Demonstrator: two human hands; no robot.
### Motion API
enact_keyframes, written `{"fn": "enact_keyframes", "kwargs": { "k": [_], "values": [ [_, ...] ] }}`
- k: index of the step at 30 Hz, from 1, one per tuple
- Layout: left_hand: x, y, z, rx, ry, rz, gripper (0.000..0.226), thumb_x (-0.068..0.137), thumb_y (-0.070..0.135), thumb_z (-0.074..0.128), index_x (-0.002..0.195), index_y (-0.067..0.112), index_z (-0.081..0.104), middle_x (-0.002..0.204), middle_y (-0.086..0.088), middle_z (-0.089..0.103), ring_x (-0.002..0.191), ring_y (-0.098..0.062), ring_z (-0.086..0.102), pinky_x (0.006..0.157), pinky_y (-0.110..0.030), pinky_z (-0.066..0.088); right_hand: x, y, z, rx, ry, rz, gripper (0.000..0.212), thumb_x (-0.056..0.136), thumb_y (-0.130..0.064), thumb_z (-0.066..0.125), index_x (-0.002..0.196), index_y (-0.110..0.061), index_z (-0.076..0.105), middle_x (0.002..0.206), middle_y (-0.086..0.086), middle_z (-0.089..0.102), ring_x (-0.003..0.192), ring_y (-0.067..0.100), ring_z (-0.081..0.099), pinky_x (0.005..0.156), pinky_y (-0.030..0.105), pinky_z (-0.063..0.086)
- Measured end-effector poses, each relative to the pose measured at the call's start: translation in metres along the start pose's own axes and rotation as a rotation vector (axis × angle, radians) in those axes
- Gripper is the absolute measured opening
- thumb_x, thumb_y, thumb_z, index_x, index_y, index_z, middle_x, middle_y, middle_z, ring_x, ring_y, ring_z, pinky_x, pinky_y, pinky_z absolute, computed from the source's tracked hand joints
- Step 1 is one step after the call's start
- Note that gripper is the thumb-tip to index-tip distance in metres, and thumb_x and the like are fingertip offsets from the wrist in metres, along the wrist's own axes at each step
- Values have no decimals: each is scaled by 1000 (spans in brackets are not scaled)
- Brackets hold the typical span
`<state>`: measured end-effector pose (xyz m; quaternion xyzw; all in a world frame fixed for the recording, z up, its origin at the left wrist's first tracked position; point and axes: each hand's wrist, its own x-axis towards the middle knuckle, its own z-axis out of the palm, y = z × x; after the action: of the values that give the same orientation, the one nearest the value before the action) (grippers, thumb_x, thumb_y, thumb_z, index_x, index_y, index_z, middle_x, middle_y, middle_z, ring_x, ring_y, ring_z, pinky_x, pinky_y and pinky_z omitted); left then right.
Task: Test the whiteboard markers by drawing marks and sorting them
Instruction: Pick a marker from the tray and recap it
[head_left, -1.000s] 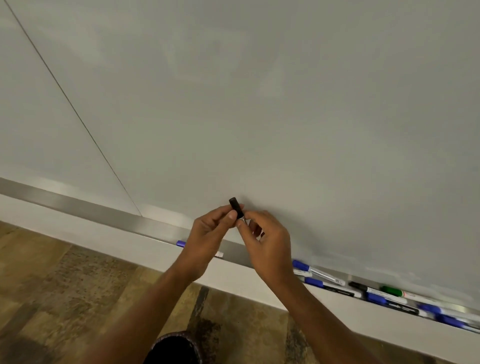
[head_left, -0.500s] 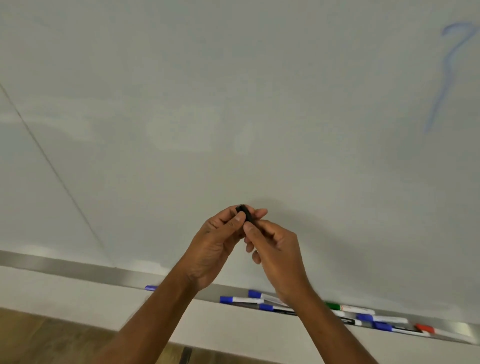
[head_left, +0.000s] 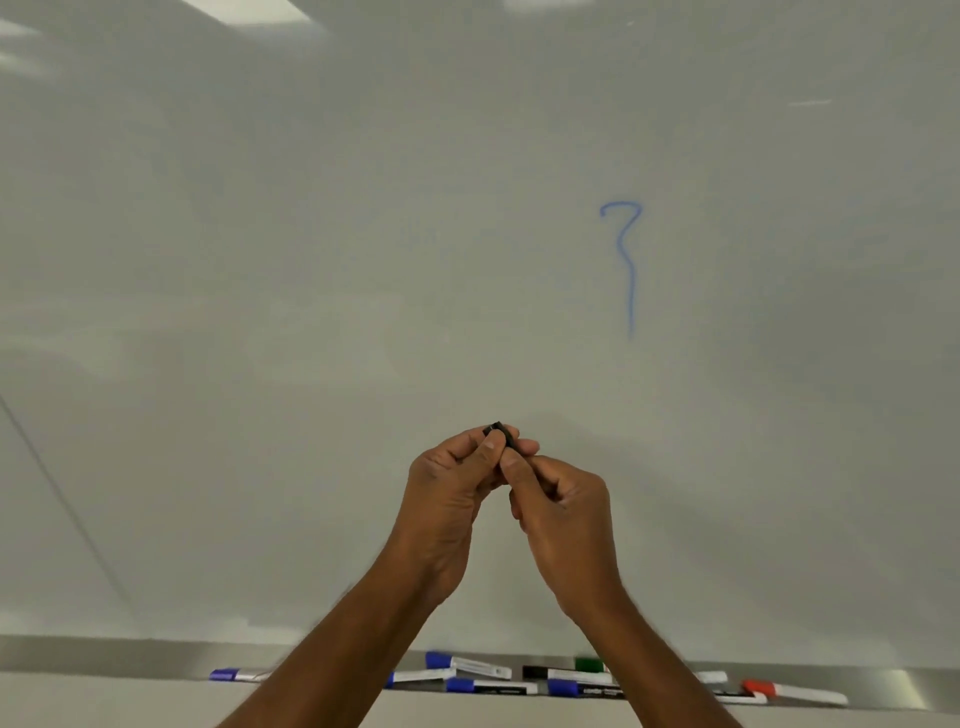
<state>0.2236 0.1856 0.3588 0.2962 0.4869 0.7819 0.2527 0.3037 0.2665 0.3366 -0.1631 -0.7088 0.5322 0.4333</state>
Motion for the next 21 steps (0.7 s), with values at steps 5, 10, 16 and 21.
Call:
{"fn": "enact_keyframes", "kwargs": {
  "k": [5,10,16,21],
  "values": [
    [4,12,30,36,65,108,21,98,11,56,107,0,71,101,-19,76,104,-32,71,95,-37,56,4,-11,-23,-53,53,-38,39,94,-35,64,63,-10,66,48,3,51,47,7,42,48,20,38],
    [19,56,45,52,101,327,20,100,15,55,111,6,70,102,-12,77,104,-24,72,97,-35,54,-16,-7,-43,15,88,65,43,90,-47,61,66,-13,69,49,1,48,47,10,40,50,28,37],
    [35,54,52,487,189,737,22,105,14,48,120,12,63,121,9,70,118,-6,62,100,-21,48,1,-58,-76,283,40,79,24,100,-15,57,113,-30,69,80,8,72,58,16,53,49,26,39],
    [71,53,48,683,153,896,38,106,23,40,143,17,49,148,4,50,140,-11,44,112,-25,38,26,-88,-95,532,146,-43,18,98,-5,56,106,-10,71,89,16,72,66,21,58,52,23,46]
  ]
}}
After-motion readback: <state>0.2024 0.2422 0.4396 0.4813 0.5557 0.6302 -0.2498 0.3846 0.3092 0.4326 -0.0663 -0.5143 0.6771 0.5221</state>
